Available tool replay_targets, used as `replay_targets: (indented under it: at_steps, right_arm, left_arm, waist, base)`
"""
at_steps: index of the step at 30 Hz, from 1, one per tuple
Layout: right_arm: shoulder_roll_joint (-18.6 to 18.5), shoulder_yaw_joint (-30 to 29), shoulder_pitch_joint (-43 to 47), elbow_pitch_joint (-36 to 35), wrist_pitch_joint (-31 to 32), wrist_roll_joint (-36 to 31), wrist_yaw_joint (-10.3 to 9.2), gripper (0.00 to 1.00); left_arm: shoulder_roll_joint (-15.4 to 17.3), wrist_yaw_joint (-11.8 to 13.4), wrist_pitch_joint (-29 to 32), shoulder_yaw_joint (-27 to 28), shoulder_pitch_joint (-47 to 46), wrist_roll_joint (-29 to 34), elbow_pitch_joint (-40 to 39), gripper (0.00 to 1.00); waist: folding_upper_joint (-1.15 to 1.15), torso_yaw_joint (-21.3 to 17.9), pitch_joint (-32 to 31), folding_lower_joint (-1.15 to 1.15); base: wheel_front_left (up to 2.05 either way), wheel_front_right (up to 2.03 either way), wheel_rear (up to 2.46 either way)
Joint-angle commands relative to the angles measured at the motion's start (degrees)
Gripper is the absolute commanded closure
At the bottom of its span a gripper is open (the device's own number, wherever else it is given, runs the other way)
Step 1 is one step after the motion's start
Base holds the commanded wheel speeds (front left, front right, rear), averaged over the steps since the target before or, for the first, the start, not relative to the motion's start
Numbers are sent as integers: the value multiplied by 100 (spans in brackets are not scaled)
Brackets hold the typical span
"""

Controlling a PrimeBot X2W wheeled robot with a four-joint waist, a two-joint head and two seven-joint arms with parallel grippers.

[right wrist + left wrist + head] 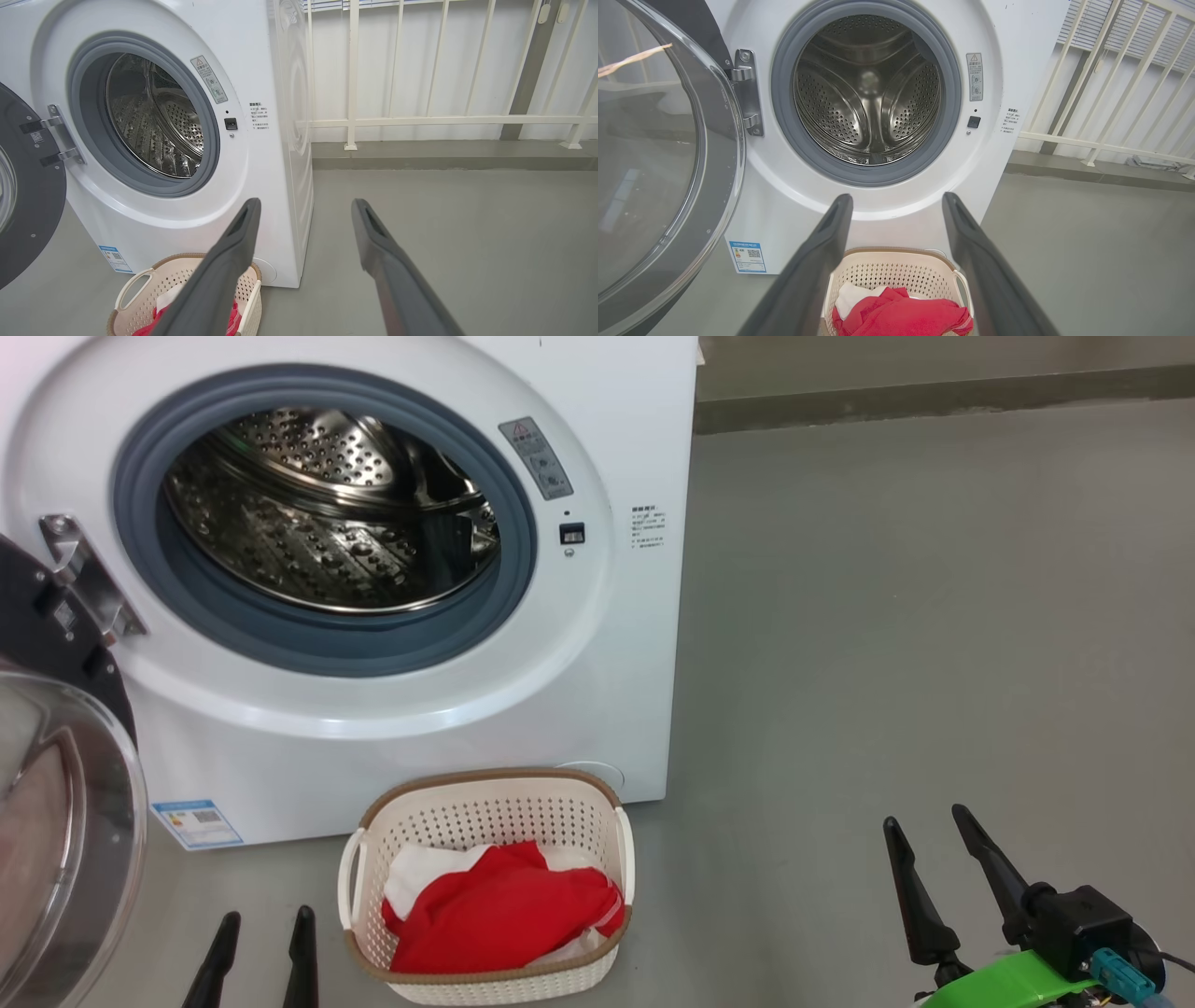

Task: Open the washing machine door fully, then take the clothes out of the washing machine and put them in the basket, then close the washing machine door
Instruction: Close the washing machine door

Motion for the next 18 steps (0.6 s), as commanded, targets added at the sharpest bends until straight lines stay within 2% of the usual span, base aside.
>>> replay_targets:
  at_steps: [1, 18]
  right_arm:
    - [-48, 102, -166, -121, -37, 34, 36, 0]
    - [-48, 125, -139, -117, -37, 39, 36, 0]
  left_arm:
    - [82, -31, -52, 167, -137, -32, -167, 0]
    - [19, -30, -52, 277, -139, 102, -82, 0]
  waist:
    - [0, 8, 4, 0]
    - [0, 56, -44, 0]
  base:
    - [-75, 75, 0]
    - [-11, 11, 0]
